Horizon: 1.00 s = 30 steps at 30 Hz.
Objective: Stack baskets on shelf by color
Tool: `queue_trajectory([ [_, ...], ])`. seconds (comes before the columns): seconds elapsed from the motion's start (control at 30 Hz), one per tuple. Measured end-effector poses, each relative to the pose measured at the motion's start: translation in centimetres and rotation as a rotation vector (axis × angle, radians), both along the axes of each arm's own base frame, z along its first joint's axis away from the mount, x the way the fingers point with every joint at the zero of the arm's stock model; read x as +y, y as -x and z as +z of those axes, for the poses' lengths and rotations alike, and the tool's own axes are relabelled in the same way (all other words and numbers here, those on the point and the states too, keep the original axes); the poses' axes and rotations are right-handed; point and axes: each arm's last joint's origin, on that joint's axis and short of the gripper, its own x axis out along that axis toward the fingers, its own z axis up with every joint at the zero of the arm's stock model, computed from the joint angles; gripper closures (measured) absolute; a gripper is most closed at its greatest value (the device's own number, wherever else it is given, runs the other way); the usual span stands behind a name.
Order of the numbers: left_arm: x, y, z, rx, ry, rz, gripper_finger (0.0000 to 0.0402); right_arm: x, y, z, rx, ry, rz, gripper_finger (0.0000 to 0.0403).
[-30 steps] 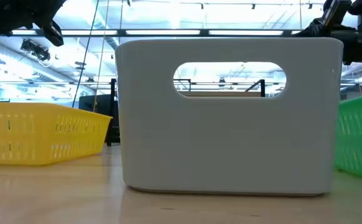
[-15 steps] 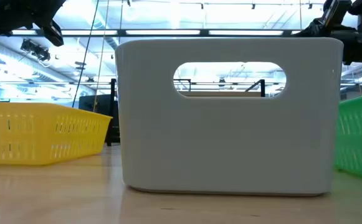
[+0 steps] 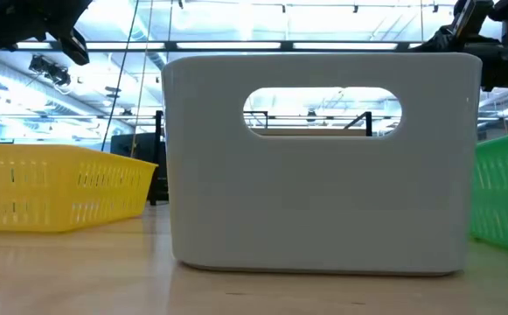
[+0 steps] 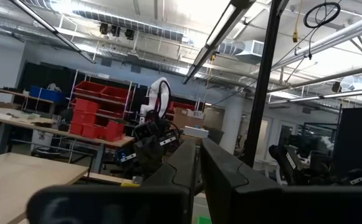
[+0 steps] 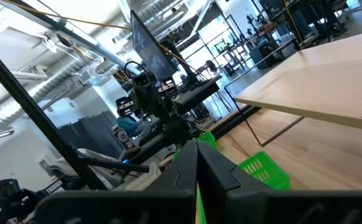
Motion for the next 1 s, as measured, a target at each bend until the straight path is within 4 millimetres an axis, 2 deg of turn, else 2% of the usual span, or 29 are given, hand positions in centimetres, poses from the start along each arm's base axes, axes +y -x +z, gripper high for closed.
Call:
queue_trajectory([
  [1.0, 0.06, 0.14, 0.29, -0.033, 0.010, 0.014, 0.0371, 0.00, 0.00, -0.01, 0.002, 0.006, -0.001, 0.0393],
])
